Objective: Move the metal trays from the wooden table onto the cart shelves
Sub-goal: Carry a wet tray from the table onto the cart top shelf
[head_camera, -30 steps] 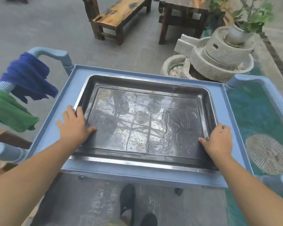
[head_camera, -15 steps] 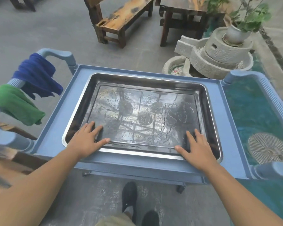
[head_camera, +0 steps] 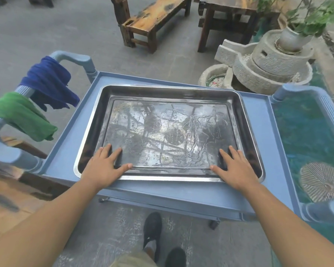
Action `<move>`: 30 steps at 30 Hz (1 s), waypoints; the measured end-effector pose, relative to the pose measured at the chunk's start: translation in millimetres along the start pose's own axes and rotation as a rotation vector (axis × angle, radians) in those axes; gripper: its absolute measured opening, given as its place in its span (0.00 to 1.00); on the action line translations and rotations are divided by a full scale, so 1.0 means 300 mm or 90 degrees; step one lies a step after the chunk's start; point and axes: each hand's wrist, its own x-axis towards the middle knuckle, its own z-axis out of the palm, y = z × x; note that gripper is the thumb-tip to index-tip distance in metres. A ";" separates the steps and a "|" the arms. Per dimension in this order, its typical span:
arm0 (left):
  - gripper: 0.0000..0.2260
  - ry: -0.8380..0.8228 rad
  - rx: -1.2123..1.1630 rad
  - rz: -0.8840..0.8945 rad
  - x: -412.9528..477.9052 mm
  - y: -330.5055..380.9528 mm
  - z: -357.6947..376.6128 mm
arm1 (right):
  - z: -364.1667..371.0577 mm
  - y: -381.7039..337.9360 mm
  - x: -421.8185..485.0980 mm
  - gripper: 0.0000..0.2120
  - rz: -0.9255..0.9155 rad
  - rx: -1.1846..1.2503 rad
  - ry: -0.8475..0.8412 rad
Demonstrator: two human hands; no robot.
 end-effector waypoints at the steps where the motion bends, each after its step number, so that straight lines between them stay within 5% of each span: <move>1: 0.46 0.003 0.001 -0.008 -0.007 0.002 0.005 | -0.005 0.002 0.013 0.43 -0.006 -0.005 0.001; 30: 0.39 0.019 0.014 -0.072 -0.062 0.100 0.064 | -0.056 0.077 0.195 0.30 -0.053 0.014 0.035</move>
